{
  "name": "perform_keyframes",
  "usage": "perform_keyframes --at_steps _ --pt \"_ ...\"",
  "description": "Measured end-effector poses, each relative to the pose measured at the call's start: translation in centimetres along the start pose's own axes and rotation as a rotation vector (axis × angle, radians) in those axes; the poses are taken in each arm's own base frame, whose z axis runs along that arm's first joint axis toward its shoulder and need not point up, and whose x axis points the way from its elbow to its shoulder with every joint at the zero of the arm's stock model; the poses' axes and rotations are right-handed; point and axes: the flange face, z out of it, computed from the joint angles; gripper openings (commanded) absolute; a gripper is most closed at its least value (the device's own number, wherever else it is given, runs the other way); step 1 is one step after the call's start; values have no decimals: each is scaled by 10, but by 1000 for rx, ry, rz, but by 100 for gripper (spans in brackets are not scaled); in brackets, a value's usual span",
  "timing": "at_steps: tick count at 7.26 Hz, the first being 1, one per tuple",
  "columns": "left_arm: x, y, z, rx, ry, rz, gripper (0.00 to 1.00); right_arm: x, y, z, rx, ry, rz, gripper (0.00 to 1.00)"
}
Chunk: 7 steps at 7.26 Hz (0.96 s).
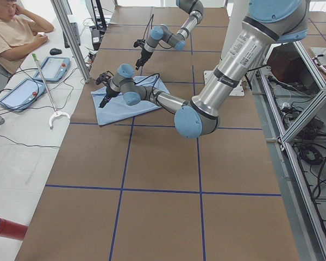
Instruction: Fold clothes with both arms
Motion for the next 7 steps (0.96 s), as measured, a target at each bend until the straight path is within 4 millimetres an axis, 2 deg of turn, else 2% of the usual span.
perform_keyframes --at_steps 2,4,5,6,7 --pt "3 3 0 -5 7 1 100 -11 26 10 -21 43 -1 63" --pt "6 6 1 -8 11 3 100 -24 49 18 -37 63 -25 57" --pt "8 8 3 -12 13 -3 100 -25 55 19 -41 72 -33 44" --pt "9 13 5 -17 15 -13 100 -24 58 21 -43 80 -37 10" --pt "8 19 6 -20 17 -19 100 -24 58 21 -42 83 -38 0"
